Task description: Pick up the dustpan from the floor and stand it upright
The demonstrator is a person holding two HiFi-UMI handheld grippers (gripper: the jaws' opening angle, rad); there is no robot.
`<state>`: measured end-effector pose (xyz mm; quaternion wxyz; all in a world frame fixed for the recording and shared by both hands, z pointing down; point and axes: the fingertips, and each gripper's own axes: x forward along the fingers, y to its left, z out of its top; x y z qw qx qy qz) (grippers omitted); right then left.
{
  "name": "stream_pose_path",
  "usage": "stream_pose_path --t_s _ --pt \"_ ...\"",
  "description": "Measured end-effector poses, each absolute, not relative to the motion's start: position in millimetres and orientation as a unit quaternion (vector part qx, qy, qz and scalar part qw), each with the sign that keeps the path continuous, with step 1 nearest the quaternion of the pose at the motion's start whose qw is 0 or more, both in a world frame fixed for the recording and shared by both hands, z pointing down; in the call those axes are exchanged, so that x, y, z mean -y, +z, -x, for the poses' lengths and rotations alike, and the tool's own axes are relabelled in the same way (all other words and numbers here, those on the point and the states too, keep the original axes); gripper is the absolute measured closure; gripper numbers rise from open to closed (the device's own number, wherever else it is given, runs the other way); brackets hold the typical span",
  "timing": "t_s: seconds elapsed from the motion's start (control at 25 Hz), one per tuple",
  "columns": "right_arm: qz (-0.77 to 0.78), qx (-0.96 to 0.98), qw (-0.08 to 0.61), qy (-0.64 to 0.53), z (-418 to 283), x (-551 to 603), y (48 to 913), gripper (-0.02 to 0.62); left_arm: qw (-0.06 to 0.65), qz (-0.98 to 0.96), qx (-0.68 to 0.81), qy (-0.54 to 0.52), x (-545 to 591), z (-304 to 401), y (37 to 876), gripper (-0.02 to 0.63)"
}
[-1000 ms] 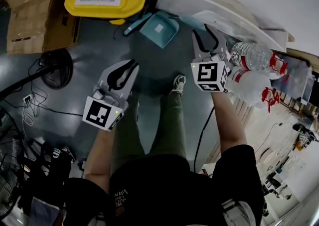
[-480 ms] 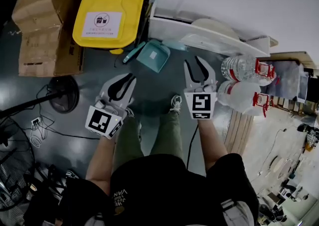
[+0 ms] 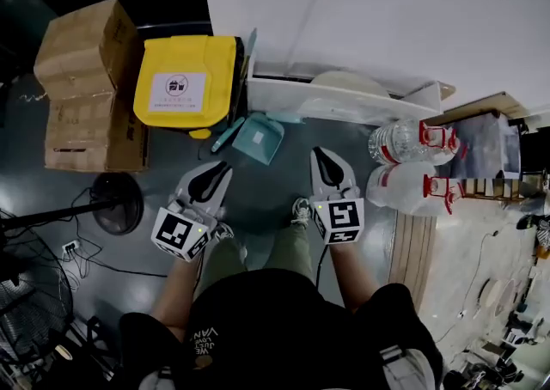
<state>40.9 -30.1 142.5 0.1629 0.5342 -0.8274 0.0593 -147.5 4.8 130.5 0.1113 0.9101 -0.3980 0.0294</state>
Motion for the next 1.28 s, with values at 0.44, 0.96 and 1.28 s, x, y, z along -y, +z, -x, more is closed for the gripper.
stream_pose_path --t_s 0.44,0.96,1.28 --pt "-0.474 0.862 0.138 0.116 3 -9 119 0.594 0.091 -0.921 0.379 0.008 -22 154 88 0.505" --pt "-0.467 0.866 0.102 0.151 23 -42 81 0.594 0.065 -0.926 0.371 0.009 -48 181 58 0.505" --pt "-0.482 0.861 0.100 0.128 21 -54 67 0.594 0.073 -0.924 0.376 0.006 -69 188 56 0.517"
